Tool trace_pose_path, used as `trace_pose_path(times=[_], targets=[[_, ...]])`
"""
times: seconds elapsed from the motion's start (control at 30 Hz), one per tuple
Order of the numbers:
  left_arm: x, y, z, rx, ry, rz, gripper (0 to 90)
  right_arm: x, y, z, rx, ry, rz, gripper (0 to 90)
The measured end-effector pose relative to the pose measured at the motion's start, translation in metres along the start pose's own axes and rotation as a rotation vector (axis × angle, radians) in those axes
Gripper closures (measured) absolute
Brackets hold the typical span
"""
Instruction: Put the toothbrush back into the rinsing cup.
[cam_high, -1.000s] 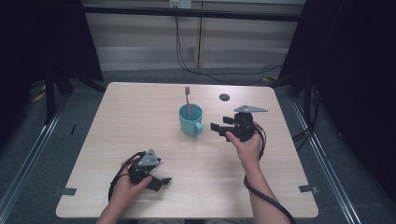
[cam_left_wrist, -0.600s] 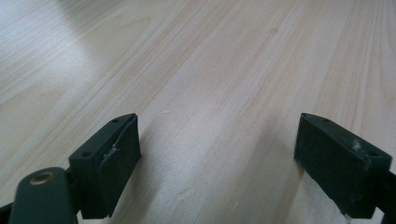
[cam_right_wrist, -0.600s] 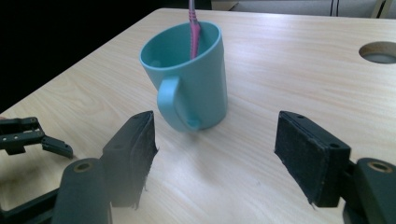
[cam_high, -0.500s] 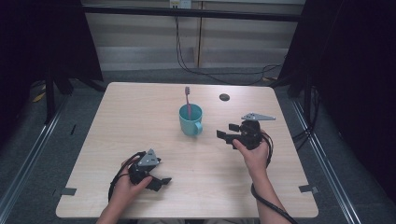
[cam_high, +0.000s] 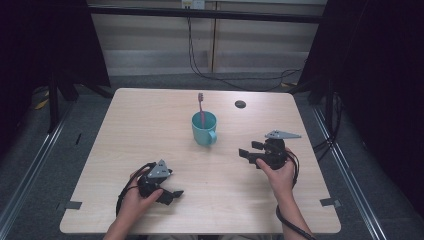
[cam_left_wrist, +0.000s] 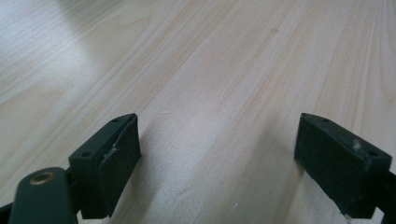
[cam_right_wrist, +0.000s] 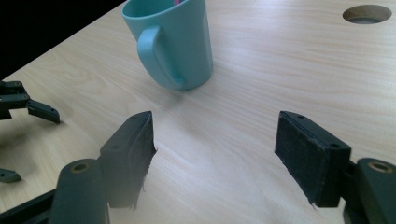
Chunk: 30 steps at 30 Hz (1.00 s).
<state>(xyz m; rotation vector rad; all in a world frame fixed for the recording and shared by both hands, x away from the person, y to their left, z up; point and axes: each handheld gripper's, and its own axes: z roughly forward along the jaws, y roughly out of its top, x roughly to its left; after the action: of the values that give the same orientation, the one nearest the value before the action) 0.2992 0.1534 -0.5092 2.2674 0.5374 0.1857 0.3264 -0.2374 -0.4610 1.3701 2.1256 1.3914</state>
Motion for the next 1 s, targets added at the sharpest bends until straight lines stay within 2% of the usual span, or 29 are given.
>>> trace_pose_path(times=[0.37, 1.0], targets=[[0.000, 0.000, 0.000, 0.001, 0.001, 0.000, 14.1, 0.003, -0.013, -0.006, 0.041, -0.003, -0.053, 26.7], [0.000, 0.000, 0.000, 0.001, 0.001, 0.000, 14.1, 0.002, -0.030, -0.014, 0.090, -0.002, -0.096, 23.6]])
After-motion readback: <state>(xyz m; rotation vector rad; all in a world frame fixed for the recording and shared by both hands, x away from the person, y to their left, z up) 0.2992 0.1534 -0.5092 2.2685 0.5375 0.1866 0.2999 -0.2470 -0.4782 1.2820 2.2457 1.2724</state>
